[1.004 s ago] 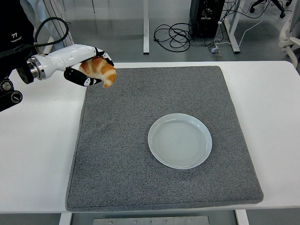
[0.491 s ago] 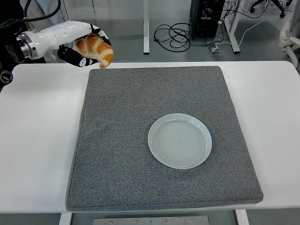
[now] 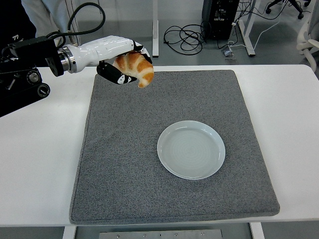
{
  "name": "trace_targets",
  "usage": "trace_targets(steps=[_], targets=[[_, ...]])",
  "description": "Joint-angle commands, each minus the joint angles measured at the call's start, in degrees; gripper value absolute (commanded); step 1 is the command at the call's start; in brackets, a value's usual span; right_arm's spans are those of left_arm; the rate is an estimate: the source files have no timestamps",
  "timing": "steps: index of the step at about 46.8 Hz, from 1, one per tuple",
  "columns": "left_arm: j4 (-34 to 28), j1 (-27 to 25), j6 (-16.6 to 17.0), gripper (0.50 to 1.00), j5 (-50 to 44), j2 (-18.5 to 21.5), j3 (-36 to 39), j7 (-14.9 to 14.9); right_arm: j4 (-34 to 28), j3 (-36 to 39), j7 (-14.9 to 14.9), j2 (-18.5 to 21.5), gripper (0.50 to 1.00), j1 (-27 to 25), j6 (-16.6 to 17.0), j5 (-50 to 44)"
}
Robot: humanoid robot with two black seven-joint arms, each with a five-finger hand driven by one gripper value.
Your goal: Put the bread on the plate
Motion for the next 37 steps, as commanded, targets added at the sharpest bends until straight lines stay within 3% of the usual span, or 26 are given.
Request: trace_targets(steps=[1, 13, 28, 37], targets=[[0.10, -0.35, 0.06, 0.500, -0.09, -2.34, 0.04, 0.18, 0.00, 0.01, 0.01, 0.00, 1.000, 0.08, 0.02, 0.00], [1.15, -0.27, 0.32, 0.500, -0.09, -11.13, 0.21, 2.73, 0.00, 0.09, 0.01, 0.00, 1.000, -0.01, 0.02, 0.00], [4.58, 0.70, 0.32, 0.500, 0.08, -19.13, 1.09, 2.99, 0.00, 0.01, 0.01, 0.00, 1.000, 0.08, 0.02, 0.00], [6.95, 3.42, 2.34, 0.500, 0.26, -23.18, 4.61, 2.82, 0.00, 0.01, 0.01, 0.00, 1.000, -0.01, -0.07, 0.00]])
